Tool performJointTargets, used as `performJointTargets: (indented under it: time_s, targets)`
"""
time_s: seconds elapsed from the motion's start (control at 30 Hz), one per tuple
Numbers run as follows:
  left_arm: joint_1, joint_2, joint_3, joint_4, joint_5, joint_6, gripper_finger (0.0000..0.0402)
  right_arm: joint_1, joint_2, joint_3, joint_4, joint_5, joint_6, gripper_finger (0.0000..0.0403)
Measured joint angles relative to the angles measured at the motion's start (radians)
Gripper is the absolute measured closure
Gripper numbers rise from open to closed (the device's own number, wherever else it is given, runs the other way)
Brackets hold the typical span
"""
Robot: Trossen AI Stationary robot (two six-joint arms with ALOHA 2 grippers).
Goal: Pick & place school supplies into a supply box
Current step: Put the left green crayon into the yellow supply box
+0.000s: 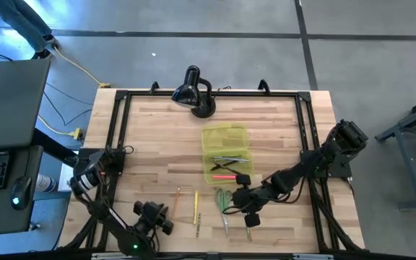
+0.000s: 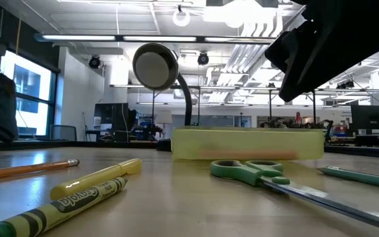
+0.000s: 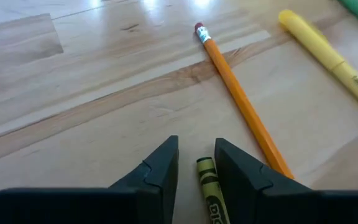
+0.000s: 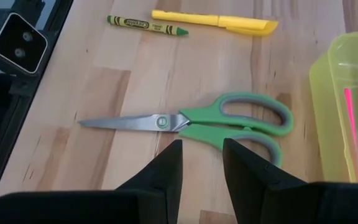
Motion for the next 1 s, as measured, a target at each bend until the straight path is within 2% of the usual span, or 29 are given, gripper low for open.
performJointTargets:
  time_s: [0.33,0.43,0.57,0.6,0.8,1.0]
  targets:
    - [0.000,0.001,0.018,-0.016,0.035,0.030,0.0269,0.000,0.000,0.000,0.000,0.000,-0.016,0.0308]
    - [-0.004,0.001,0.011,-0.010,0.004,0.025,0.0301,0.000,0.000,0.000,0.000,0.000,-0.038,0.0308]
    - [-0.006,0.003,0.021,-0.016,-0.031,0.002,0.0374,0.000,0.000,0.000,0.000,0.001,-0.042,0.0308]
    - [-0.006,0.004,0.024,-0.019,-0.031,0.001,0.0378,0.000,0.000,0.000,0.000,0.003,-0.042,0.0308]
    - [0.004,0.006,0.048,-0.064,-0.030,-0.025,0.0358,0.000,0.000,0.000,0.001,0.004,-0.042,0.0308]
    - [0.041,0.010,0.080,-0.156,-0.099,-0.024,0.0377,0.000,0.000,0.000,0.024,0.004,-0.042,0.0308]
